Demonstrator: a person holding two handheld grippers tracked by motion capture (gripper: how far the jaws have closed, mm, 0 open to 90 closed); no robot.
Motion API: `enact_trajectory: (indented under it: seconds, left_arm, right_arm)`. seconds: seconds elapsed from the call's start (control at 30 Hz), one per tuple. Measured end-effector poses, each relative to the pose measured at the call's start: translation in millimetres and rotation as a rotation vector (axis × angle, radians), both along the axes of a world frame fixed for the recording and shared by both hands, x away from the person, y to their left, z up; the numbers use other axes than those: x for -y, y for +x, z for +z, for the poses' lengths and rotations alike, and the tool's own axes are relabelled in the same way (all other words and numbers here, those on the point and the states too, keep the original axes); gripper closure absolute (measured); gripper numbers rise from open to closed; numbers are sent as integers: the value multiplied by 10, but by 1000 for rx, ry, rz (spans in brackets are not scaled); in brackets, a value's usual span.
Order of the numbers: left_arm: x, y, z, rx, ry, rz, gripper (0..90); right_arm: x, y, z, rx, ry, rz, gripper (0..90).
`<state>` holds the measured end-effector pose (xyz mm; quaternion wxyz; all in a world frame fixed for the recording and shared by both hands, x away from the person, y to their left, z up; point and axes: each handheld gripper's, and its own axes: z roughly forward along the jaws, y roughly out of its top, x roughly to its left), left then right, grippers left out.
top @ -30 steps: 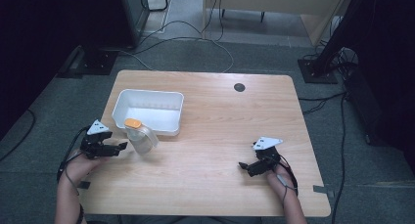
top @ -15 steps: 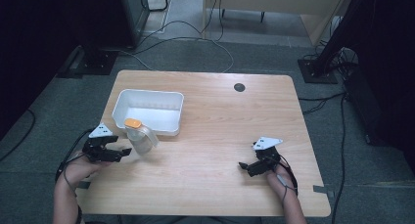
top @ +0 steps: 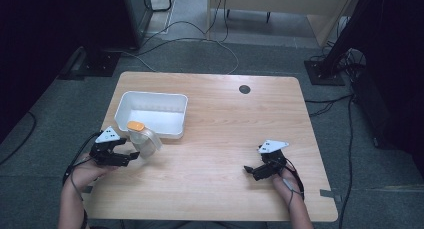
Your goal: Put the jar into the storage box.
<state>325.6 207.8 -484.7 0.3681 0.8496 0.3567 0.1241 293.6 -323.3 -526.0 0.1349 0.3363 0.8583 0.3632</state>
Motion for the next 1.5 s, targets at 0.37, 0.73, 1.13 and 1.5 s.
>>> enact_trajectory:
  seconds: [0.37,0.73,1.13,1.5]
  left_arm:
    - [73,26,-56,38,-49,-12,203]
    - [139,57,-105,88,-145,-15,203]
    - [182,73,-160,156,-208,3,212]
    - [201,47,-153,199,-188,-9,281]
  right_arm:
    - [0,0,0,0,0,0,0]
    - [0,-1,0,0,0,0,0]
    - [0,0,0,0,0,0,0]
    - [0,3,0,1,-1,1,0]
